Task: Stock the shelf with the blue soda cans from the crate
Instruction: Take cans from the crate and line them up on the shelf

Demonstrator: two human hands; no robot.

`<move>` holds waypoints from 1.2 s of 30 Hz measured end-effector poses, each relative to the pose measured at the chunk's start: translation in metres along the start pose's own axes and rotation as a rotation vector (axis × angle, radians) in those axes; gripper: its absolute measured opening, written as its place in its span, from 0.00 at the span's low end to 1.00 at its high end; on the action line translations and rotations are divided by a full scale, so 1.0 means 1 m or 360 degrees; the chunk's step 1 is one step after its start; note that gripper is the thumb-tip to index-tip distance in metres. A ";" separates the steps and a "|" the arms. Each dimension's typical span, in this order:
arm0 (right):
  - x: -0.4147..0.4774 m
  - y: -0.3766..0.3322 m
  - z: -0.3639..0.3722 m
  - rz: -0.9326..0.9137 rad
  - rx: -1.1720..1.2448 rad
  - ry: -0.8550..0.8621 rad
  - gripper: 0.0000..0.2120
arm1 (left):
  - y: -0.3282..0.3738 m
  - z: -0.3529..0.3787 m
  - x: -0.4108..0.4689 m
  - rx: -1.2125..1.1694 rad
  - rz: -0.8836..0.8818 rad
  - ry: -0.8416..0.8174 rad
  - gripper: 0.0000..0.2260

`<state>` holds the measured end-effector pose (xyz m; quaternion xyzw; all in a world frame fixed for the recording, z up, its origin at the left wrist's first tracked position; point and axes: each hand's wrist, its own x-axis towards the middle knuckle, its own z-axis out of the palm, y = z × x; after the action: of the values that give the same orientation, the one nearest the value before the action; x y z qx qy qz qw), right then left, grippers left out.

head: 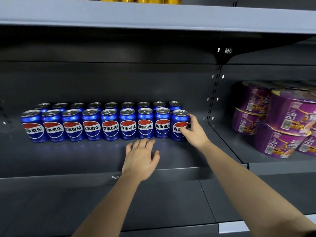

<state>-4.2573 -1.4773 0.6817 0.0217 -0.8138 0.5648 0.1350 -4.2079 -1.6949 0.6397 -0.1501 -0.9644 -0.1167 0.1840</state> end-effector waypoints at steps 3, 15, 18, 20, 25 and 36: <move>0.005 0.001 0.000 -0.0009 0.0023 -0.0011 0.30 | 0.000 0.000 0.000 0.0039 0.0001 0.0014 0.24; 0.019 0.009 -0.002 -0.0078 0.0003 -0.0089 0.29 | 0.003 -0.003 -0.002 0.0085 -0.0045 0.0045 0.26; 0.017 0.012 -0.001 -0.0065 0.0052 -0.0088 0.28 | 0.003 -0.003 -0.003 0.0101 -0.0049 0.0052 0.28; 0.015 0.011 -0.002 -0.0060 0.0041 -0.0096 0.27 | 0.004 -0.003 -0.003 0.0110 -0.0042 0.0073 0.30; 0.008 0.007 -0.005 -0.0062 -0.0210 -0.0083 0.22 | 0.006 -0.005 -0.005 0.0119 -0.0047 0.0072 0.32; -0.074 -0.019 0.005 -0.0121 -0.0359 0.0016 0.24 | -0.013 -0.020 -0.043 -0.0061 -0.0060 0.0027 0.20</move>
<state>-4.1835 -1.4974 0.6792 0.0344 -0.8702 0.4641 0.1618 -4.1673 -1.7231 0.6390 -0.1344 -0.9630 -0.1397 0.1871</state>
